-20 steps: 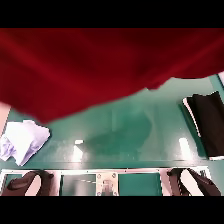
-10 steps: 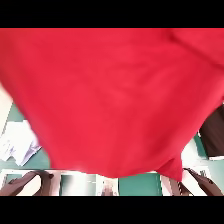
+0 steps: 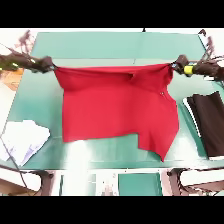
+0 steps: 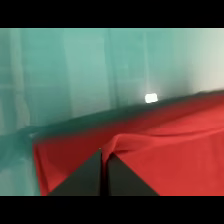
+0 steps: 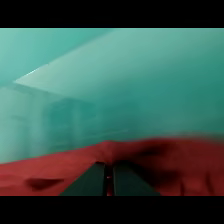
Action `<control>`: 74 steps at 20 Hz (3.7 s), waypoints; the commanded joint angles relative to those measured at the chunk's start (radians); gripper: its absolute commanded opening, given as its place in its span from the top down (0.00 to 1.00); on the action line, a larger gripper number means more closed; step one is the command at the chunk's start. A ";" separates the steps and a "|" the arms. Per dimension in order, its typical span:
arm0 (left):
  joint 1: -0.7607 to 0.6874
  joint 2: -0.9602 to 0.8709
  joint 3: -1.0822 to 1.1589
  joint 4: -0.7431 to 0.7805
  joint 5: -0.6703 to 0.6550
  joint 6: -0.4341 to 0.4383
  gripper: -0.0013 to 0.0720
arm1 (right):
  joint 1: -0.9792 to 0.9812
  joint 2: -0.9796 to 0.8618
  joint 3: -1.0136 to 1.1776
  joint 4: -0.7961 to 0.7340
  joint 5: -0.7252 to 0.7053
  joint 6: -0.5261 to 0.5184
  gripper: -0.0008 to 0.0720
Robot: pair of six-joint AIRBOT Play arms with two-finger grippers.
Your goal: Fold the shirts.
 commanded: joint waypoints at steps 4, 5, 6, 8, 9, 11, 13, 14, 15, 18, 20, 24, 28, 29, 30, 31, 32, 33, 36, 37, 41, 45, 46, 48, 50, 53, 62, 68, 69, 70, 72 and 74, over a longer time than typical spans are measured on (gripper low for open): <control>-0.030 -0.135 0.057 -0.026 0.212 0.004 0.96 | -0.047 -0.325 0.316 0.076 0.044 0.082 0.96; -0.030 -0.134 0.076 -0.026 0.203 0.001 0.96 | -0.053 -0.332 0.358 0.076 0.057 0.085 0.96; -0.030 -0.134 0.092 -0.026 0.184 0.001 0.96 | -0.057 -0.333 0.387 0.075 0.073 0.084 0.96; -0.030 -0.134 0.116 -0.026 0.122 0.001 0.95 | -0.069 -0.333 0.435 0.061 0.137 0.084 0.96; -0.030 -0.134 0.123 -0.025 0.082 0.001 0.95 | -0.080 -0.333 0.449 0.045 0.191 0.084 0.96; -0.030 -0.132 0.131 0.000 -0.014 0.000 0.96 | -0.104 -0.332 0.457 -0.010 0.321 0.084 0.96; -0.030 -0.132 0.132 0.011 -0.127 -0.002 0.96 | -0.129 -0.332 0.457 -0.086 0.446 0.084 0.96; -0.030 -0.132 0.132 0.026 -0.177 -0.012 0.96 | -0.142 -0.332 0.457 -0.124 0.511 0.084 0.96; -0.030 -0.132 0.132 0.044 -0.219 -0.028 0.96 | -0.152 -0.332 0.457 -0.159 0.565 0.084 0.96; -0.047 -0.134 0.123 0.128 -0.306 -0.071 0.96 | -0.169 -0.332 0.457 -0.304 0.708 0.084 0.96; -0.069 -0.134 0.109 0.179 -0.322 -0.079 0.95 | -0.168 -0.332 0.454 -0.387 0.739 0.084 0.96; -0.119 -0.134 0.062 0.294 -0.329 -0.097 0.95 | -0.153 -0.333 0.414 -0.447 0.735 0.084 0.96; -0.131 -0.134 0.054 0.322 -0.327 -0.109 0.95 | -0.134 -0.333 0.375 -0.502 0.717 0.084 0.96; -0.131 -0.134 0.054 0.322 -0.330 -0.118 0.95 | -0.128 -0.333 0.374 -0.506 0.708 0.084 0.96; -0.131 -0.134 0.054 0.322 -0.334 -0.125 0.95 | -0.122 -0.333 0.375 -0.506 0.698 0.084 0.96; -0.131 -0.134 0.054 0.322 -0.339 -0.125 0.95 | -0.114 -0.333 0.374 -0.507 0.689 0.084 0.96; -0.131 -0.134 0.054 0.322 -0.340 -0.127 0.95 | -0.106 -0.333 0.375 -0.517 0.681 0.084 0.96; -0.131 -0.134 0.054 0.322 -0.341 -0.132 0.95 | -0.099 -0.333 0.375 -0.528 0.678 0.084 0.96; -0.131 -0.134 0.054 0.321 -0.351 -0.134 0.95 | -0.089 -0.333 0.375 -0.546 0.679 0.085 0.93; -0.131 -0.134 0.054 0.318 -0.357 -0.134 0.95 | -0.085 -0.333 0.376 -0.546 0.682 0.096 0.83; -0.131 -0.130 0.063 0.312 -0.461 -0.138 0.49 | -0.087 -0.327 0.394 -0.546 0.754 0.146 0.62; -0.131 -0.124 0.073 0.303 -0.597 -0.206 0.22 | -0.089 -0.256 0.388 -0.546 0.777 0.160 0.74; -0.131 -0.114 0.066 0.289 -0.623 -0.210 0.22 | -0.090 -0.222 0.377 -0.546 0.777 0.159 0.74; -0.131 -0.056 0.003 0.288 -0.632 -0.211 0.22 | -0.098 -0.139 0.315 -0.548 0.776 0.154 0.74; -0.131 0.045 -0.116 0.290 -0.589 -0.200 0.22 | -0.124 -0.038 0.206 -0.571 0.776 0.132 0.74; -0.120 0.248 -0.373 0.289 -0.475 -0.194 0.22 | -0.209 0.145 -0.031 -0.581 0.715 0.129 0.74; -0.107 0.848 -1.211 0.086 0.008 -0.351 0.23 | -0.448 0.621 -0.736 -0.579 0.356 0.317 0.58; -0.270 0.849 -1.344 -0.117 0.481 -0.367 0.31 | -0.440 0.621 -0.854 -0.534 0.341 0.320 0.45; -0.299 0.848 -1.344 -0.144 0.556 -0.370 0.31 | -0.440 0.621 -0.871 -0.534 0.345 0.320 0.36; -0.314 0.844 -1.344 -0.160 0.606 -0.370 0.33 | -0.440 0.621 -0.886 -0.534 0.351 0.327 0.32; -0.315 0.819 -1.344 -0.156 0.628 -0.366 0.71 | -0.440 0.621 -0.921 -0.534 0.359 0.354 0.30; -0.315 0.810 -1.343 -0.159 0.627 -0.363 0.95 | -0.440 0.620 -0.963 -0.526 0.380 0.355 0.30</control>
